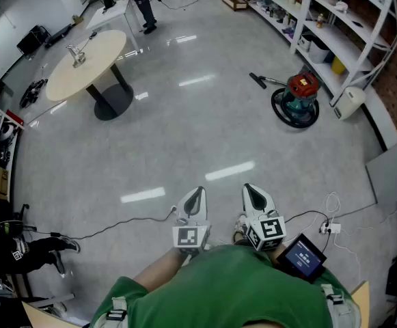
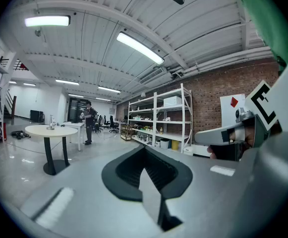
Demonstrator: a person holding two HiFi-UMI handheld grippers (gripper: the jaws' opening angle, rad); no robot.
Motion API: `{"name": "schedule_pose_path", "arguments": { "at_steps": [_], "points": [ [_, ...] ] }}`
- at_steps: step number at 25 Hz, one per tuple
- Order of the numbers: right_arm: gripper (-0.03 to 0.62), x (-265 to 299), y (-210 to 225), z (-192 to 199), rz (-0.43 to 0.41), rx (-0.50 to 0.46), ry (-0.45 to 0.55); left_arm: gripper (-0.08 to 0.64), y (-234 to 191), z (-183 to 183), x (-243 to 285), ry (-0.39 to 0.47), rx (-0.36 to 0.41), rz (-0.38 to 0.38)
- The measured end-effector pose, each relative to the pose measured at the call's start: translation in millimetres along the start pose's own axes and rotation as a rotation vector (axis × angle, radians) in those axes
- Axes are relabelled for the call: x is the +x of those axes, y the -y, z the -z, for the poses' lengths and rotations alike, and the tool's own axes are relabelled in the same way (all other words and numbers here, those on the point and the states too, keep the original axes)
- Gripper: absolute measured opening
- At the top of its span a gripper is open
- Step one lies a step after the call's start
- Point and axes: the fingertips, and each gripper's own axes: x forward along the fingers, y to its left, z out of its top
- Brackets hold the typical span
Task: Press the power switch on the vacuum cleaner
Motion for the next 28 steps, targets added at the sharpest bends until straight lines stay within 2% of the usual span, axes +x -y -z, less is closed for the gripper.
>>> {"name": "schedule_pose_path", "arguments": {
  "at_steps": [3,10,23,28],
  "points": [
    [0.0,-0.4,-0.3,0.2,-0.002,0.004,0.001,0.008,0.5,-1.2,-0.4,-0.002,-0.02,-0.007],
    [0.0,2.9,0.8,-3.2,-0.01,0.027,0.012,0.006,-2.5,-2.3,1.4,-0.008,-0.012,-0.01],
    [0.0,18.6,35.1,-9.4,-0.02,0.044,0.007,0.008,4.9,-5.0,36.2,-0.023,-0.004,-0.027],
    [0.0,29.9,57.7,-18.4,-0.037,0.064,0.035,0.008,10.8,-6.7,62.6,-0.033,0.006,-0.033]
  ]
}}
